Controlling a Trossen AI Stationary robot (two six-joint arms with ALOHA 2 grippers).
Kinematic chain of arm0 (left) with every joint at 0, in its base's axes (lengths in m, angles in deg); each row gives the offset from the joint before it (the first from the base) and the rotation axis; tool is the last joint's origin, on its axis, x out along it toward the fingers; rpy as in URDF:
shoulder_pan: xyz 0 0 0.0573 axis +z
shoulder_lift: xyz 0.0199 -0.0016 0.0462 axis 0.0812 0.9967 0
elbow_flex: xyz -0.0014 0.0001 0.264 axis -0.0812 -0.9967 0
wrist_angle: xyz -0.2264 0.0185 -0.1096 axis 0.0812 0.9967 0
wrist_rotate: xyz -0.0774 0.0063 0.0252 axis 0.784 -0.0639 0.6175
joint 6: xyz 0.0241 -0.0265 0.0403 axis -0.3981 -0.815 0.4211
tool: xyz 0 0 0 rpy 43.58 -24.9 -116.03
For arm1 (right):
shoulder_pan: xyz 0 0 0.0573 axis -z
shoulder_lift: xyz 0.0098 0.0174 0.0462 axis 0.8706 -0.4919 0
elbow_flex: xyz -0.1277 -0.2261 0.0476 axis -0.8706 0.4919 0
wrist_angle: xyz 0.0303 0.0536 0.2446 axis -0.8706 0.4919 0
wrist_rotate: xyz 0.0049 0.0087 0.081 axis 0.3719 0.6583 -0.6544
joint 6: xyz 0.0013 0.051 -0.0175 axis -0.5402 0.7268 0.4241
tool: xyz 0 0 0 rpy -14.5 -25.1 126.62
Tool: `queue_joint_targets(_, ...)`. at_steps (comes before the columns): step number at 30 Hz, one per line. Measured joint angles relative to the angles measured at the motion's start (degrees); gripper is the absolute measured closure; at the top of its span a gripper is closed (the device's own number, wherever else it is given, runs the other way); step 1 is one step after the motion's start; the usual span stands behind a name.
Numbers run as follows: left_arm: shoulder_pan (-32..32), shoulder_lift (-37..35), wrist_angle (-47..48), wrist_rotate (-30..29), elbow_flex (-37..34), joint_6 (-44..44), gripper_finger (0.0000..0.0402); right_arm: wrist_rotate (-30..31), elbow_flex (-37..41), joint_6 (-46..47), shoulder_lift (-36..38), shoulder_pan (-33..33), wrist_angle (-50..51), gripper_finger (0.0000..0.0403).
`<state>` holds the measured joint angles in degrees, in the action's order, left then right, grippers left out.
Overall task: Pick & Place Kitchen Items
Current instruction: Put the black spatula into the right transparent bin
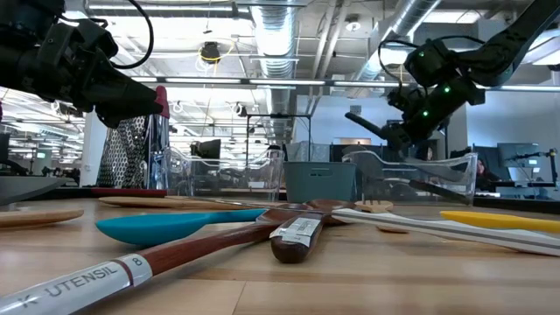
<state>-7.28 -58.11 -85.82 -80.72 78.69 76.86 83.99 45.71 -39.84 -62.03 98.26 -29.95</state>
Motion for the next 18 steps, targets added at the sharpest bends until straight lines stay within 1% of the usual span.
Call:
queue_joint_targets(4,0.01,0.0,-0.02,-0.02,-0.01,0.0,0.0224,-4.31,0.02,-0.02,0.0,0.66,1.72,0.0346)
queue_joint_targets(10,0.01,0.0,-0.02,-0.02,-0.01,-0.01,0.0224,-4.32,0.02,0.0,-0.02,1.25,1.99,0.0345)
queue_joint_targets(13,-0.01,0.0,-0.02,-0.02,-0.01,-0.02,0.0224,-4.32,0.02,0.09,-0.01,1.39,1.97,0.0325)
queue_joint_targets(18,0.0,0.0,-0.04,-0.02,-0.01,-0.02,0.0224,-4.31,0.07,0.1,-0.02,1.32,1.82,0.0274)
